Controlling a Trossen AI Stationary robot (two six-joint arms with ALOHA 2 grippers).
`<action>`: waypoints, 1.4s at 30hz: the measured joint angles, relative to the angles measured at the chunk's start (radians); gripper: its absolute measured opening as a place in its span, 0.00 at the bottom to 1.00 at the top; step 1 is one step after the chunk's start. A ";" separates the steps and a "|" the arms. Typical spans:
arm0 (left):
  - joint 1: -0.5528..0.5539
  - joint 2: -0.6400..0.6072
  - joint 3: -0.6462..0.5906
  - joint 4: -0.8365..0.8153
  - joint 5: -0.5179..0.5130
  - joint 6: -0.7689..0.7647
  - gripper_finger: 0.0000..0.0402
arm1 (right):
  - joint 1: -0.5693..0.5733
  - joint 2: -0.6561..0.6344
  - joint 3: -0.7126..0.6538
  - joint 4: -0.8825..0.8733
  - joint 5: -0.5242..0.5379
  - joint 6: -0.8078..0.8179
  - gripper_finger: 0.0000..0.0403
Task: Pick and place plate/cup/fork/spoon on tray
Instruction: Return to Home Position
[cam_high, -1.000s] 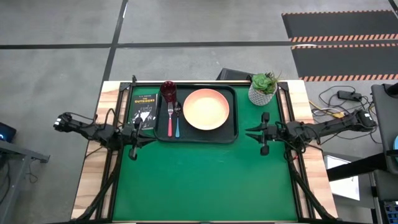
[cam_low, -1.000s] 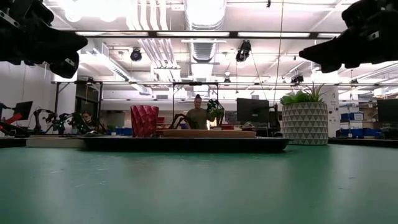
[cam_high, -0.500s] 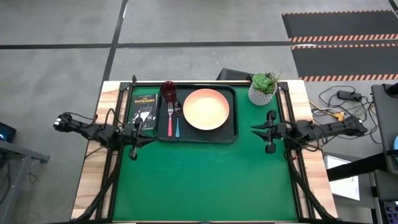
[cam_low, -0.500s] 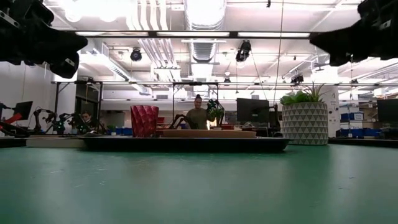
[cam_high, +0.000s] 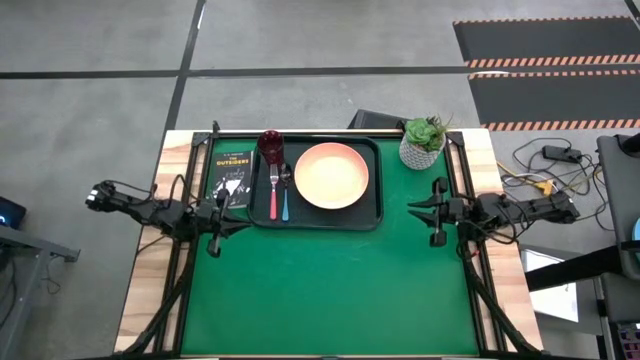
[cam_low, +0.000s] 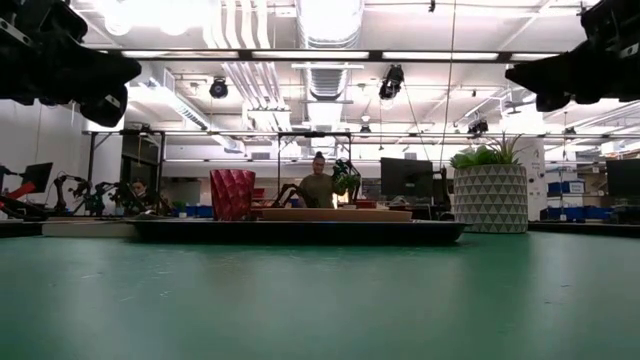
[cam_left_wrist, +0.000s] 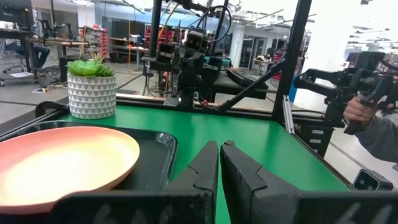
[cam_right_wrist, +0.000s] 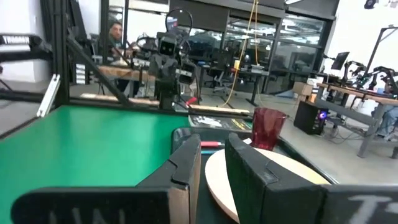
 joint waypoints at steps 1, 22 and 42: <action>0.000 0.002 0.000 0.000 0.000 -0.001 0.00 | 0.000 -0.011 0.000 -0.010 0.000 -0.004 0.16; 0.000 0.063 -0.002 0.007 0.008 -0.006 0.00 | 0.000 0.048 -0.017 -0.013 0.060 0.035 0.16; 0.000 0.174 0.001 0.057 0.009 -0.029 0.00 | 0.000 0.057 -0.019 0.000 0.060 0.165 0.16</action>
